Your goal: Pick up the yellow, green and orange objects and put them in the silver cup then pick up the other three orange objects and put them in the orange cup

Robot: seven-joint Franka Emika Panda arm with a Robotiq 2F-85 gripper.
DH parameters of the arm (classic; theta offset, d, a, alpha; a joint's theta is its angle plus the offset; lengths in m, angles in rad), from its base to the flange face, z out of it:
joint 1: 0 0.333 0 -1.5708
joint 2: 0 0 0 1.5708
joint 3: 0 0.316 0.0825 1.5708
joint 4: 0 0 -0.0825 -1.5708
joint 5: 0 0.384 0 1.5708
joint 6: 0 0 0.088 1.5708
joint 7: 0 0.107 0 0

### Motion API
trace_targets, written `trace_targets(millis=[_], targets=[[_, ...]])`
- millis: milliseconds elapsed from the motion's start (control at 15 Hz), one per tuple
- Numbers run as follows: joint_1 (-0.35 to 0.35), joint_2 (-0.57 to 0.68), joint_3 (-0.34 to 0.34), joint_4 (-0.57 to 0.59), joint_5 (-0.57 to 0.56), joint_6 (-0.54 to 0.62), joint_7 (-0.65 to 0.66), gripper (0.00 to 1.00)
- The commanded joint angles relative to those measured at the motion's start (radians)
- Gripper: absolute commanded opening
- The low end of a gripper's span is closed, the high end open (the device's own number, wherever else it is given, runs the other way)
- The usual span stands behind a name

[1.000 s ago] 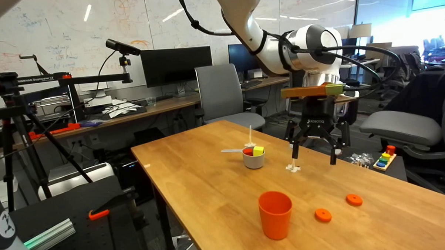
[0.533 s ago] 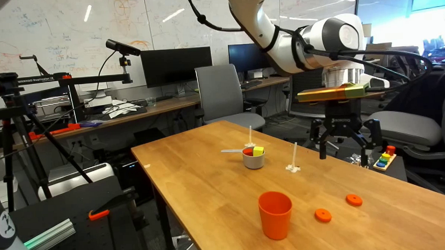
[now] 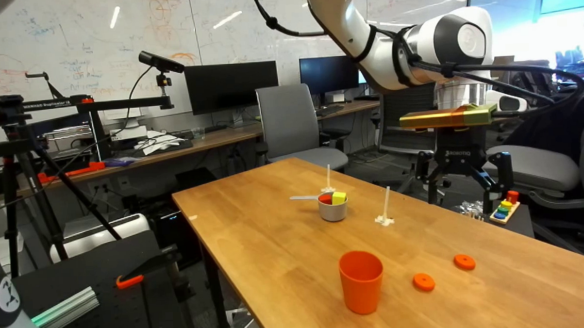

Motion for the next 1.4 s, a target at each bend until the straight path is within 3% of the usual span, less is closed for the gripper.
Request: trace_targets(millis=[0, 867, 1333], targets=[[0.01, 0.092, -0.015, 0.098, -0.006, -0.012, 0.003, 1.0], [-0.025, 0.475, 0.002, 0.642, 0.015, -0.177, -0.028, 1.0], [-0.035, 0.578, -0.012, 0.766, 0.026, -0.192, -0.043, 1.0]])
